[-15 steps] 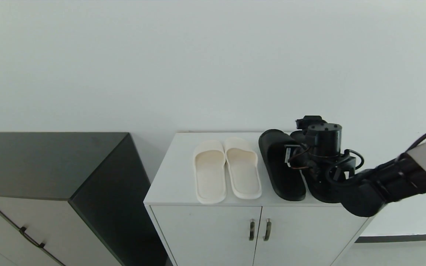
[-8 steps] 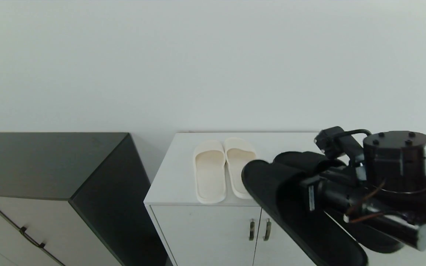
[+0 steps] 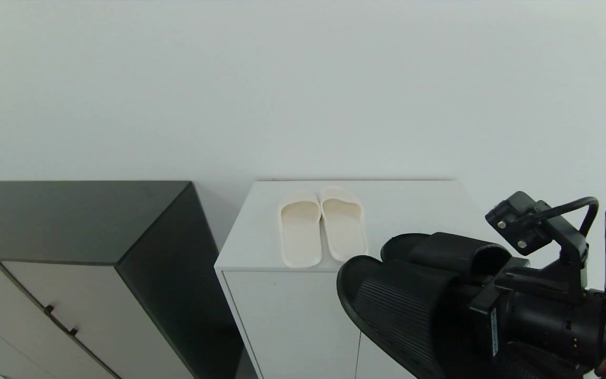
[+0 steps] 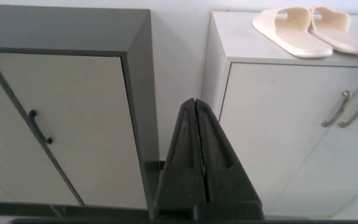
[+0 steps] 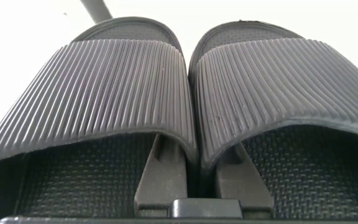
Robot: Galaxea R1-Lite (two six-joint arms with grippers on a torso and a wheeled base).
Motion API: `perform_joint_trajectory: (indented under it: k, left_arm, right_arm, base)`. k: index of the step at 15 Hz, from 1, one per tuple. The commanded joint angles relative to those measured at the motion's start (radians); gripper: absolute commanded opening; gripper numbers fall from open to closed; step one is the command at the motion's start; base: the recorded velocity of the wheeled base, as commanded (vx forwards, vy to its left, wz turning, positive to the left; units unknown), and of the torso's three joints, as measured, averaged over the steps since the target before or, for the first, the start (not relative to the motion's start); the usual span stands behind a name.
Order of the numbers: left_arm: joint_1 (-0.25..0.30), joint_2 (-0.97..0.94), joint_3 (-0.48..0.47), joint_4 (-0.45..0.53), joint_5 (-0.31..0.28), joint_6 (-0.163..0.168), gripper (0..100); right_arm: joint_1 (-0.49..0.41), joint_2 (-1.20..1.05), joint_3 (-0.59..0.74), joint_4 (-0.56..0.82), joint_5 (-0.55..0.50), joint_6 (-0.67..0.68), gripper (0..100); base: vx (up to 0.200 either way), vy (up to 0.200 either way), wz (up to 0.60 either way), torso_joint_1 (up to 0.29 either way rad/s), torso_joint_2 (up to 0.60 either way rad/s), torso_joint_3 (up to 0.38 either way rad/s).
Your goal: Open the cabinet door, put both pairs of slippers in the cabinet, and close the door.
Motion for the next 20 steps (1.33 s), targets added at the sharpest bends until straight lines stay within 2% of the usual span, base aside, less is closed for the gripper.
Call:
perform_joint_trajectory:
  k: [1,11,17,20]
  left_arm:
    - [0.001,0.0,0.0,0.0,0.0,0.0,0]
    - [0.001,0.0,0.0,0.0,0.0,0.0,0]
    - [0.001,0.0,0.0,0.0,0.0,0.0,0]
    - [0.001,0.0,0.0,0.0,0.0,0.0,0]
  right_arm:
    - [-0.001,-0.008,0.006,-0.001,0.0,0.001,0]
    - [0.008,-0.017,0.026,-0.002,0.026,-0.004,0]
    - [0.008,-0.017,0.027,-0.002,0.03,-0.006,0]
    - [0.008,-0.017,0.027,-0.002,0.032,-0.006,0]
  base:
    - [0.0,0.0,0.0,0.0,0.0,0.0]
    - [0.0,0.0,0.0,0.0,0.0,0.0]
    - [0.0,-0.2,0.0,0.006,0.0,0.001]
    - [0.0,0.0,0.0,0.0,0.0,0.0]
